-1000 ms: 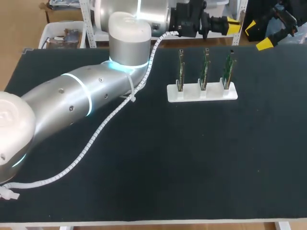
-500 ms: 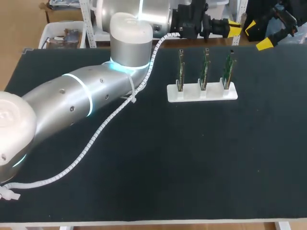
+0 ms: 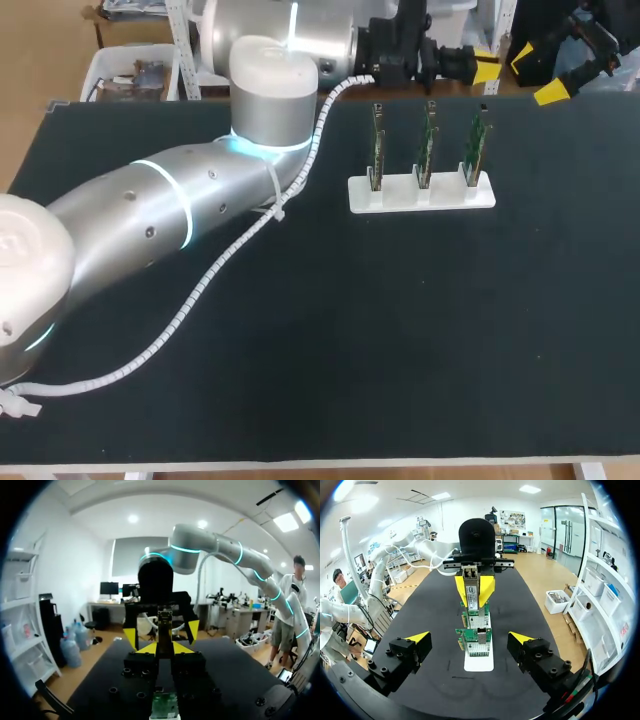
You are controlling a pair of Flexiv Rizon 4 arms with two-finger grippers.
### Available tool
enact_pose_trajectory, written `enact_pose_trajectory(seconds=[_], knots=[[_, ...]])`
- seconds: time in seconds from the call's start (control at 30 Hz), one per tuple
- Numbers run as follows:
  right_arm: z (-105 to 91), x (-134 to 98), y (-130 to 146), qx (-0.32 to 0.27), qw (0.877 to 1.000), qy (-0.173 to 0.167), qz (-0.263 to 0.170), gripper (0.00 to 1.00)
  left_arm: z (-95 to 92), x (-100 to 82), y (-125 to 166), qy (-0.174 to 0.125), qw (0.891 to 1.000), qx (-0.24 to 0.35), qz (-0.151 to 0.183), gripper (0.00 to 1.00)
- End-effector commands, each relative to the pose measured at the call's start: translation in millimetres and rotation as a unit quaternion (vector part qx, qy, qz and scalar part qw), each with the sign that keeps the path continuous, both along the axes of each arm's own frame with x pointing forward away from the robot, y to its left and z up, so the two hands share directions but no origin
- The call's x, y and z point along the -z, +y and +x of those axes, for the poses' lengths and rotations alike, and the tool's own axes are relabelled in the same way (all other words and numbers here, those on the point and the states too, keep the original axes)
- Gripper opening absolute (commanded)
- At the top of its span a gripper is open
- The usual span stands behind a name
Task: Pick up the optical module with the left hand, and insert it into the network port with the right hand.
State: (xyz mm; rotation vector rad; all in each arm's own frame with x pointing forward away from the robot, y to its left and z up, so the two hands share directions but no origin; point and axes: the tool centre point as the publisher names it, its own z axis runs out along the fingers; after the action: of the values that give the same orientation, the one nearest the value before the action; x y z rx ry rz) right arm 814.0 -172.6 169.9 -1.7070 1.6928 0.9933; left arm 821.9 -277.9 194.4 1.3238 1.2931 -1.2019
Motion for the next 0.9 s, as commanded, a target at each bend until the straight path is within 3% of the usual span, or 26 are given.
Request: enact_pose_trajectory(seconds=[0.03,0.77,0.9], knots=[[8.1,-0.4,-1.2,-0.107,0.991,0.08,0.008,1.0,-3.3,-0.6,0.3,-0.003,1.0,-0.001,-0.005,0.0],[8.1,-0.4,-1.2,-0.107,0.991,0.08,0.008,1.0,-4.4,-3.7,0.8,-0.009,1.0,-0.001,-0.003,0.0],[14.7,-12.9,6.8,-0.089,0.994,0.056,0.014,1.0,-4.4,-3.7,0.8,-0.009,1.0,-0.001,-0.003,0.0]])
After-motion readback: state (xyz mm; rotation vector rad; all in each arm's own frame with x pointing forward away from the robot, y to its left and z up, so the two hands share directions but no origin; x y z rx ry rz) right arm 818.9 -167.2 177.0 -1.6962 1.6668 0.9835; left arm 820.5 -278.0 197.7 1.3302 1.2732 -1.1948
